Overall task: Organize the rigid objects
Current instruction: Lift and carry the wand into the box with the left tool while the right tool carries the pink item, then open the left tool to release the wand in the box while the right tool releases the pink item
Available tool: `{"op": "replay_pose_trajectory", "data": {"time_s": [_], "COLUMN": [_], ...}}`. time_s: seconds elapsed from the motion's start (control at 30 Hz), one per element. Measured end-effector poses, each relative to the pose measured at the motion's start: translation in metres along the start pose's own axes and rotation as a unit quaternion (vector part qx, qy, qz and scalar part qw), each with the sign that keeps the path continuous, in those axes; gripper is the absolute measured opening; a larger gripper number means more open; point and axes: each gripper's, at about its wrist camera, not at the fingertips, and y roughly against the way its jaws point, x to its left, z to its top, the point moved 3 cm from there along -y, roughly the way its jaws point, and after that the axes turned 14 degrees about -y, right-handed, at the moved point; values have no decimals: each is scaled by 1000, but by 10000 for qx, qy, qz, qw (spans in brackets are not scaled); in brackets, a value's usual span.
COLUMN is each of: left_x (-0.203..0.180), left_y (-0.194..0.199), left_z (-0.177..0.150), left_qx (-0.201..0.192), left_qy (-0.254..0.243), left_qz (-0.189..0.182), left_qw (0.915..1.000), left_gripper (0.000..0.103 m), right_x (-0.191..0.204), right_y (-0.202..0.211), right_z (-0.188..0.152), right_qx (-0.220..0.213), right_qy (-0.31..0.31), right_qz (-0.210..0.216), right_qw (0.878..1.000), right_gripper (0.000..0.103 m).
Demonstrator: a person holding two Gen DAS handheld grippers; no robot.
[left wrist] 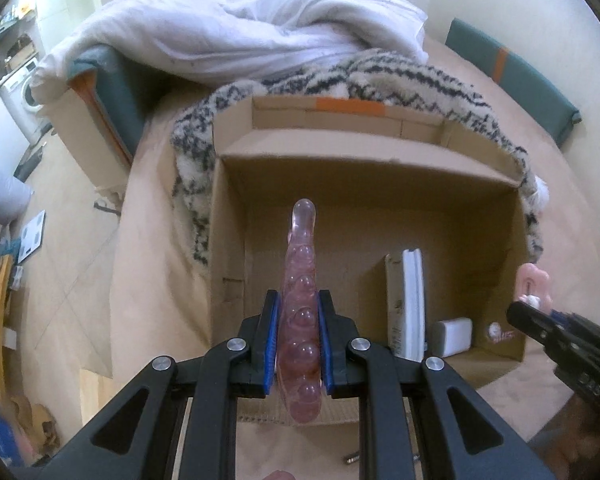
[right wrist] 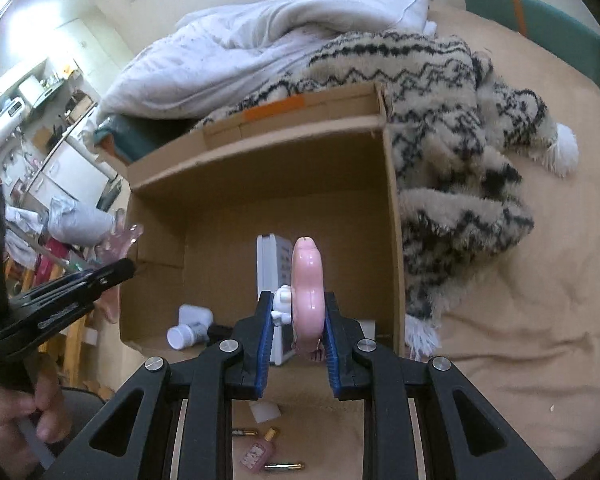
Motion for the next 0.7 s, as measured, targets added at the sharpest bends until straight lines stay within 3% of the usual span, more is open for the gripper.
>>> {"op": "replay_pose_trajectory", "data": {"time_s": [0.47, 0.7], "left_x": [3, 3], "left_y": [-31, -32], "left_z": [-14, -16], "left_qx": [294, 312], "left_qy": [217, 154], "left_qz": [-111, -4], "left_qw": [9993, 9994], "left_gripper": [16, 16], "right_x": [-1, 1], "right_y": [-41, -47], "right_z": [-12, -13], "right_qx": [590, 658], "right_qy": [127, 157], "right_qz": [-455, -475], "right_qw": [9971, 9966], "right_gripper": [24, 24]}}
